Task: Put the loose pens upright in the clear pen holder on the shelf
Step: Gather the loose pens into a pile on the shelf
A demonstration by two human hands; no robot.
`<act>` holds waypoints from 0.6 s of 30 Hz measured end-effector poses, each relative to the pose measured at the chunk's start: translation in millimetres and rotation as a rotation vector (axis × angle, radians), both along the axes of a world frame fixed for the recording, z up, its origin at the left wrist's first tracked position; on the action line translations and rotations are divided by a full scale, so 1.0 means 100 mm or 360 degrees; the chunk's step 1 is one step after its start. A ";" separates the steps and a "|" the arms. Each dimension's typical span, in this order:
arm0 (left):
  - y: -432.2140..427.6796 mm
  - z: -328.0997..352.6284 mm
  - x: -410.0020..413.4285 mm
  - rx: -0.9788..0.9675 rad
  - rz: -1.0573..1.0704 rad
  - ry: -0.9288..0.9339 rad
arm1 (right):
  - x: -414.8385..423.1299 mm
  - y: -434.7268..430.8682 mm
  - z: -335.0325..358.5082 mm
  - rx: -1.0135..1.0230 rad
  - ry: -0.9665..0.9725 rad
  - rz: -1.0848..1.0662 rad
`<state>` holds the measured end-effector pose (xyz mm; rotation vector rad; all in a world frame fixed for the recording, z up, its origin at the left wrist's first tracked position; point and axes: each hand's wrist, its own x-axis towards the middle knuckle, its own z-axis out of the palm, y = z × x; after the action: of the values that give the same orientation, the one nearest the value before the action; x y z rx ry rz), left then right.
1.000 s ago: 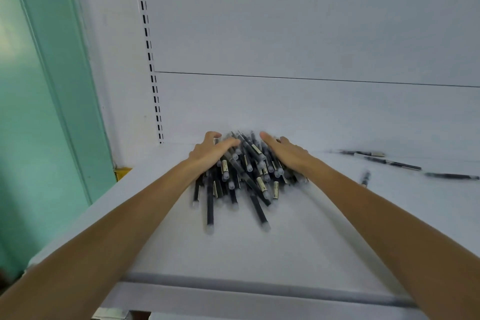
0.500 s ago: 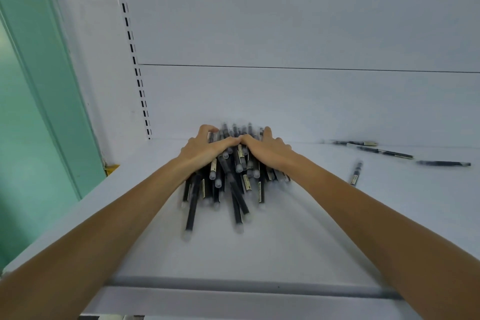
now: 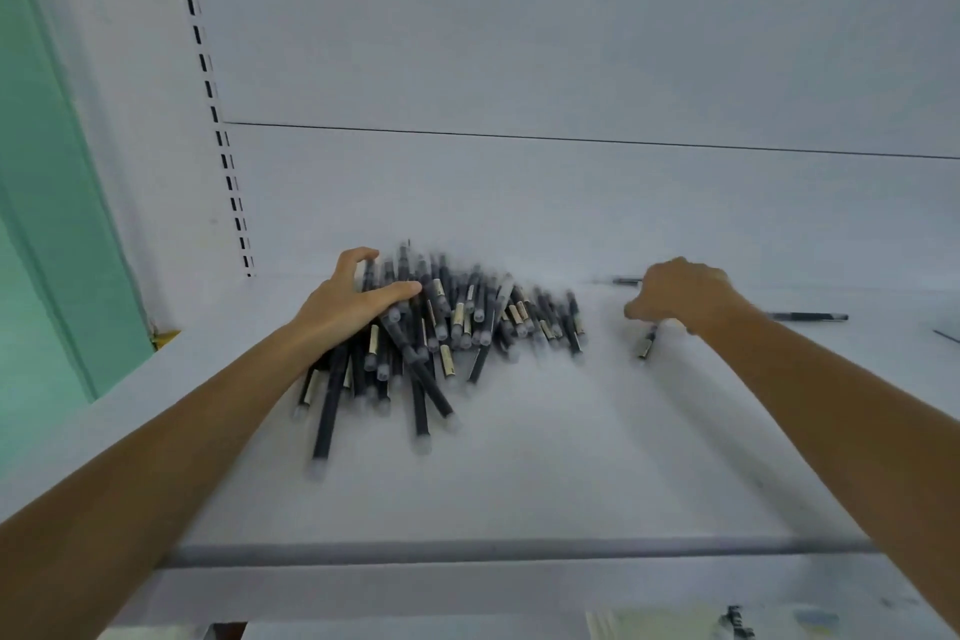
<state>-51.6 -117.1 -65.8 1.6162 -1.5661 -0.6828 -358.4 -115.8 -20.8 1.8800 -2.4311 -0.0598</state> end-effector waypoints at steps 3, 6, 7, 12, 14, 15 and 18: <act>0.00 0.00 0.00 0.0006 -0.0022 0.0004 | -0.12 -0.02 -0.09 0.0082 -0.0359 0.0042; 0.03 0.00 -0.01 0.0011 -0.0061 0.0015 | -0.14 -0.12 -0.14 -0.0048 -0.0310 0.0169; 0.04 0.00 -0.01 0.0010 -0.0066 0.0011 | -0.16 -0.15 -0.15 -0.0115 -0.0227 0.0194; 0.09 -0.03 -0.01 0.0004 -0.0057 0.0024 | -0.46 -0.33 -0.29 -0.0448 0.0084 0.0304; 0.10 -0.04 -0.02 -0.0006 -0.0047 0.0033 | -0.61 -0.41 -0.40 -0.0425 0.0146 0.0256; 0.10 -0.04 -0.01 -0.0009 -0.0042 0.0042 | -0.67 -0.45 -0.44 -0.0396 0.0110 0.0203; 0.11 -0.05 -0.01 -0.0015 -0.0036 0.0061 | -0.78 -0.55 -0.51 -0.0320 -0.0163 0.0162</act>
<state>-52.8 -106.3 -70.8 1.5718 -1.5601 -0.7134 -435.9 -170.8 -72.2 1.9556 -2.2976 0.2824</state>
